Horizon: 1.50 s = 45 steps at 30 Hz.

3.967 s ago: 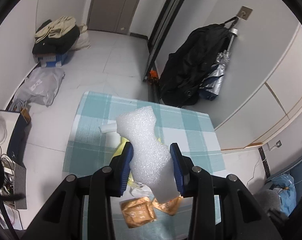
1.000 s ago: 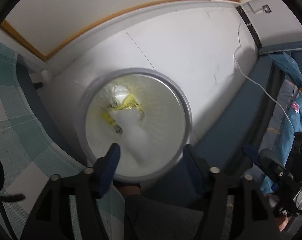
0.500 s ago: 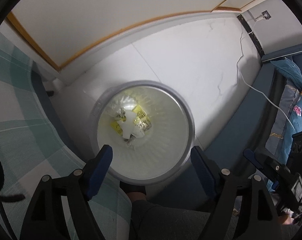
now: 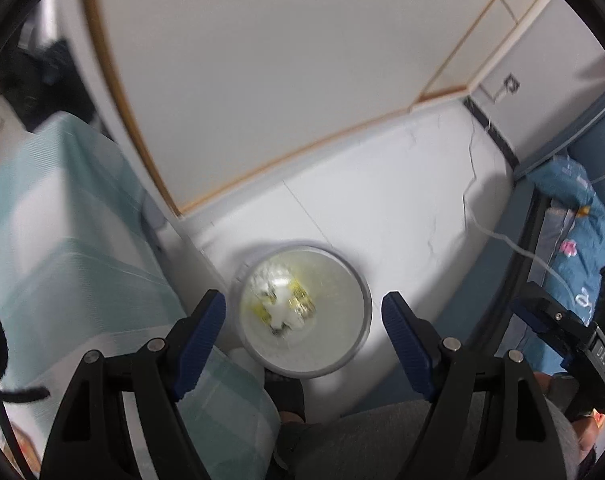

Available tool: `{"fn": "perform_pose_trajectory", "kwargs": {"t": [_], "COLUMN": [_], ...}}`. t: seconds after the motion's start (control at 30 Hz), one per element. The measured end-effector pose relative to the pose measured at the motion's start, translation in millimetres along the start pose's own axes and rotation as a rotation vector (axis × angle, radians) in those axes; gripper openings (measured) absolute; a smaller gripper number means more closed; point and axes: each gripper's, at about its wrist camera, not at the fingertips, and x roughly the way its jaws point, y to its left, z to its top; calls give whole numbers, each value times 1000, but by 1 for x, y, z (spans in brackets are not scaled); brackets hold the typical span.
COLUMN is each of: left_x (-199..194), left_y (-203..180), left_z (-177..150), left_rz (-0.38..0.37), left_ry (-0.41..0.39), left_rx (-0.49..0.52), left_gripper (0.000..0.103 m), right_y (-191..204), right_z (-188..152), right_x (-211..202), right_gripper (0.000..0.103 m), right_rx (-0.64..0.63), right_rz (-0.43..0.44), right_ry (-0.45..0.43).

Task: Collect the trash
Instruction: 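Move both open tools back over the checked table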

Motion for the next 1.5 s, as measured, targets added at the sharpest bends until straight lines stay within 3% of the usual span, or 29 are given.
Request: {"fn": "perform_pose_trajectory", "kwargs": {"t": [0.17,0.3,0.5,0.63,0.8,0.97,1.13,1.33,1.5], "left_x": [-60,-106,-173,-216,-252,-283,-291,-268,-240], "left_y": [20,40,84,119,151,191,232,283,305], "left_z": [-7,-21,-47,-70,-101,-131,-154,-177,-200], "left_rz": [31,64,95,160,220,319,411,395,371], "left_ry": [-153,-282,-442,-545,-606,-670,-677,-642,-600], "left_rx": [-72,-122,-204,-266,-339,-405,-456,-557,-581], "left_gripper": [78,78,78,78,78,78,78,78,78], "right_y": [53,102,197,243,295,348,386,411,409], "right_z": [3,-3,-37,-65,-107,-155,-197,-231,-252], "right_x": [-43,-78,-122,-132,-130,-110,-85,-52,-15], "right_gripper": [97,97,97,97,97,97,100,100,100], "right_rx": [-154,-240,-479,-555,-694,-838,-901,-956,-1003], "right_rz": [-31,6,112,212,305,384,431,438,389], "right_ry": [-113,-206,-321,-369,-410,-378,-299,-225,-139]}}
